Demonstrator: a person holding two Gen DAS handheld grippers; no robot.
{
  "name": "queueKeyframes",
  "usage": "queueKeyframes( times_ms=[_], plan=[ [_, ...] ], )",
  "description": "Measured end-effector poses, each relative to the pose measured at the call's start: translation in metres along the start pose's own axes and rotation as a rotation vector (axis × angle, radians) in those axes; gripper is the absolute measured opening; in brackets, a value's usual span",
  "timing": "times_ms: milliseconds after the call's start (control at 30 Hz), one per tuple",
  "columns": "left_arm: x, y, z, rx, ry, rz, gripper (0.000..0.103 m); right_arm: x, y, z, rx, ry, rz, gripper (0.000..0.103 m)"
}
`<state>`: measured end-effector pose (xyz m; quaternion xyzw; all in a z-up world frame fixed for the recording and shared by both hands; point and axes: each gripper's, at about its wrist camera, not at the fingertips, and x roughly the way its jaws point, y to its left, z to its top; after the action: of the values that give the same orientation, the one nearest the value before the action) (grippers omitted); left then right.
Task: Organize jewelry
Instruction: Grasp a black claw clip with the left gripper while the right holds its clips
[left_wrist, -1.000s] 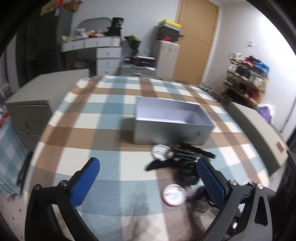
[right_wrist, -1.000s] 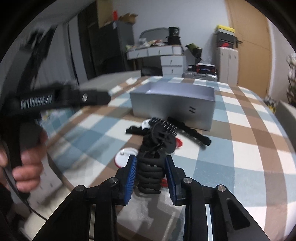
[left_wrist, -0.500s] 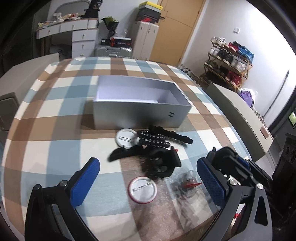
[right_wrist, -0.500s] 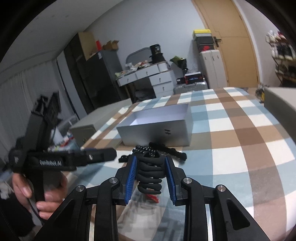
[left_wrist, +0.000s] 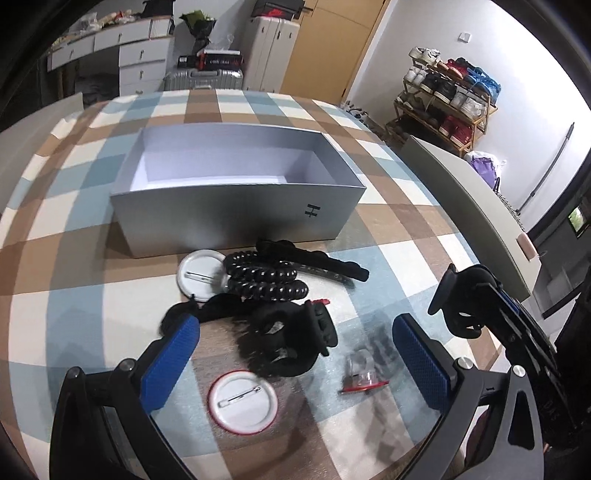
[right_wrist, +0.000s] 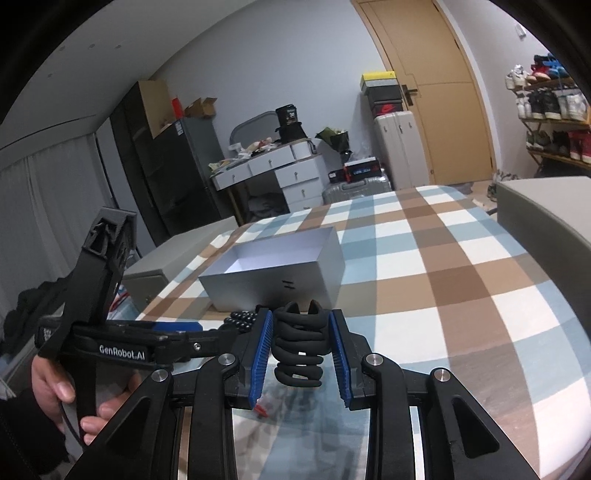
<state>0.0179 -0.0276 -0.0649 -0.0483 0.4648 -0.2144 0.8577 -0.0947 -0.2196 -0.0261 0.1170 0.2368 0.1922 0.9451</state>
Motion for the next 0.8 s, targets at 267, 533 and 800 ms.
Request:
queueKeyframes(
  times_ms=[267, 533, 800],
  plan=[
    [0.009, 0.002, 0.0, -0.008, 0.064, -0.01, 0.047, 0.001, -0.004, 0.001, 0.012, -0.002, 0.012, 0.03],
    [0.002, 0.006, -0.003, -0.02, 0.069, 0.011, 0.043, -0.001, -0.003, 0.003, 0.013, -0.006, 0.016, 0.03],
    [-0.017, -0.002, -0.006, 0.032, 0.031, 0.002, 0.043, -0.003, 0.004, 0.01, -0.001, -0.025, 0.025, 0.03]
  ],
)
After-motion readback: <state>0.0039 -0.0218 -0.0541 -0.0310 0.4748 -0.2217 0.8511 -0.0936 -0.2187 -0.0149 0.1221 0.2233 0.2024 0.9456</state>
